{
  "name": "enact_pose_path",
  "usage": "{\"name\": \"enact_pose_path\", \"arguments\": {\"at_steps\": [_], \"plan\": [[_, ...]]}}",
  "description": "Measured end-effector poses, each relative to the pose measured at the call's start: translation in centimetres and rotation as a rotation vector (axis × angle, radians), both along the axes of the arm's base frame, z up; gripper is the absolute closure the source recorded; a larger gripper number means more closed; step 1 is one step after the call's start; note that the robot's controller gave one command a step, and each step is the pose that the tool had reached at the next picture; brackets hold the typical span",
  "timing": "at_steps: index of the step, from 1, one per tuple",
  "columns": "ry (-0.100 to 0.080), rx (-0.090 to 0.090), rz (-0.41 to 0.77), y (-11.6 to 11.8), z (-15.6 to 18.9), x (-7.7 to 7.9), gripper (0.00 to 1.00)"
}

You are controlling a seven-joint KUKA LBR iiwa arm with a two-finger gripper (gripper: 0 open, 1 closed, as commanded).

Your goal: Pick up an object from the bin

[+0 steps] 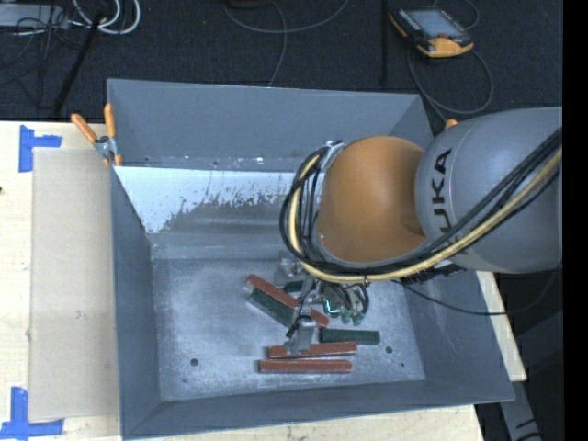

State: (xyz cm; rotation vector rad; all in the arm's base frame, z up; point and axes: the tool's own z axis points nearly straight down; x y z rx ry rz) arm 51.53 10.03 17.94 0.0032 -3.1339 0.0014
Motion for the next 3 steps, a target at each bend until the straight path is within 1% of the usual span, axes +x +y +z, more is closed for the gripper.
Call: {"name": "enact_pose_path", "arguments": {"at_steps": [1, 2, 3], "plan": [[0.001, -0.001, -0.069, -6.0, -10.7, -0.9, 0.0], [-0.003, 0.001, 0.038, -6.5, -8.7, -3.8, 0.0], [-0.012, 0.002, 0.059, -8.4, -11.0, -2.7, 0.0]]}}
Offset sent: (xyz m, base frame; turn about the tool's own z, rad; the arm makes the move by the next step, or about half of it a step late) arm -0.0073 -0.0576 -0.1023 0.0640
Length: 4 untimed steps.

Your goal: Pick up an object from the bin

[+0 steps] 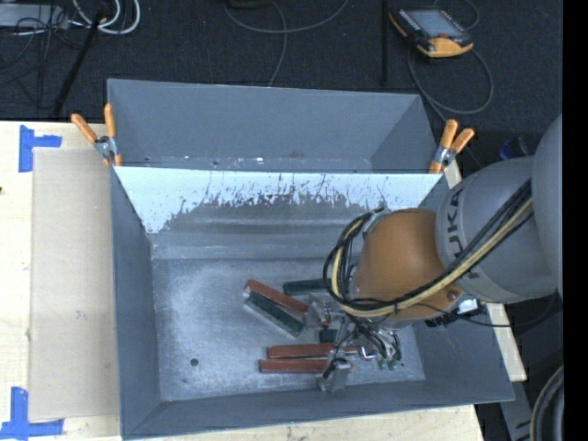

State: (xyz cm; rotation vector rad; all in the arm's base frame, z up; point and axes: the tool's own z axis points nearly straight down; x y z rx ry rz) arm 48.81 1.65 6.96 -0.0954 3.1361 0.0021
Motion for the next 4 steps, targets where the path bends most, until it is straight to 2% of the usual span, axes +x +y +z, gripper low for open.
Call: {"name": "enact_pose_path", "arguments": {"at_steps": [1, 2, 3, 4], "plan": [[-0.001, 0.0, -0.003, 0.0, 0.2, 0.0, 1.0], [-0.005, -0.001, -0.031, -0.4, 11.9, 2.3, 1.0], [0.004, -0.001, -0.034, -0.4, 11.5, 2.1, 0.0], [0.003, 0.001, -0.41, -1.7, 0.1, 5.7, 0.0]]}}
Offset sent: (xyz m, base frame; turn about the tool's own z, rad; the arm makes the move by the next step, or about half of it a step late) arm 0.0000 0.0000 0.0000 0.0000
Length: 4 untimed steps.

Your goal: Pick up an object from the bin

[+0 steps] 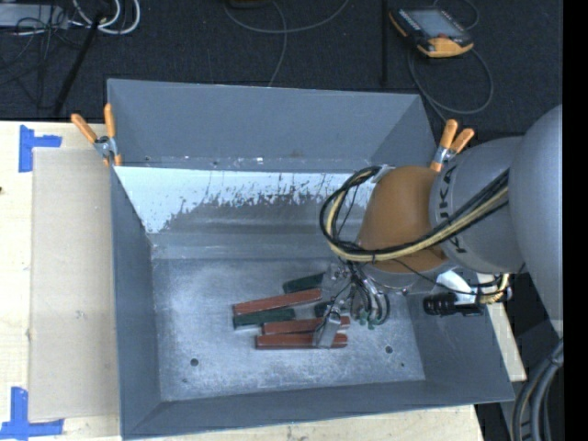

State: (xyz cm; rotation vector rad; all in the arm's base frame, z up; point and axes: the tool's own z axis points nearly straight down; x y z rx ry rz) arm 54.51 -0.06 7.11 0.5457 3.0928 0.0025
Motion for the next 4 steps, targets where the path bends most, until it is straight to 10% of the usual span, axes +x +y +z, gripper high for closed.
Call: {"name": "enact_pose_path", "arguments": {"at_steps": [1, 2, 3, 4], "plan": [[-0.009, 0.0, -0.001, 0.0, 0.5, 0.3, 1.0], [-0.01, 0.003, -0.04, -1.5, 0.3, 0.4, 1.0], [-0.003, -0.001, -0.041, -1.7, 0.0, 0.1, 0.0], [0.0, 0.001, -0.042, -1.7, 0.1, 0.1, 1.0]]}}
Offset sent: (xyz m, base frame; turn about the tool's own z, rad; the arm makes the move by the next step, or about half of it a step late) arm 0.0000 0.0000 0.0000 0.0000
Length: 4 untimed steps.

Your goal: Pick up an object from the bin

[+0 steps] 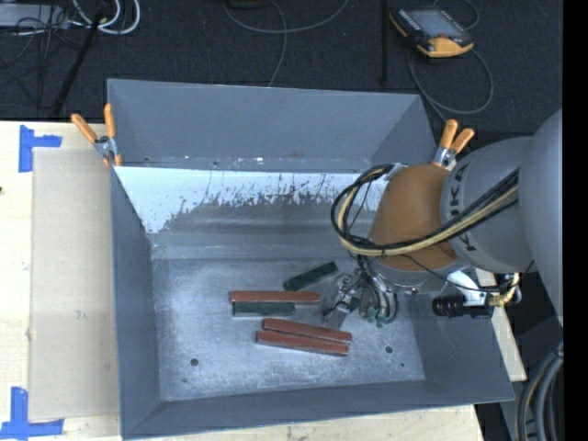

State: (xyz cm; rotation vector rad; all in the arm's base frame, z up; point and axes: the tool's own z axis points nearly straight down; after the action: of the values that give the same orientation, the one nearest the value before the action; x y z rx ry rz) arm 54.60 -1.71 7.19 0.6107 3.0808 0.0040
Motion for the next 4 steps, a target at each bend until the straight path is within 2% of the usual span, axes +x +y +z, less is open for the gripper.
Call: {"name": "enact_pose_path", "arguments": {"at_steps": [1, 2, 3, 4], "plan": [[-0.001, -0.002, -0.001, -0.1, -0.1, 0.0, 0.0], [-0.007, 0.001, -0.02, 6.0, 3.2, 4.5, 0.0], [0.003, -0.002, 0.081, 11.0, -0.2, 1.8, 0.0], [0.002, -0.002, 0.08, 11.0, 0.1, 1.9, 1.0]]}}
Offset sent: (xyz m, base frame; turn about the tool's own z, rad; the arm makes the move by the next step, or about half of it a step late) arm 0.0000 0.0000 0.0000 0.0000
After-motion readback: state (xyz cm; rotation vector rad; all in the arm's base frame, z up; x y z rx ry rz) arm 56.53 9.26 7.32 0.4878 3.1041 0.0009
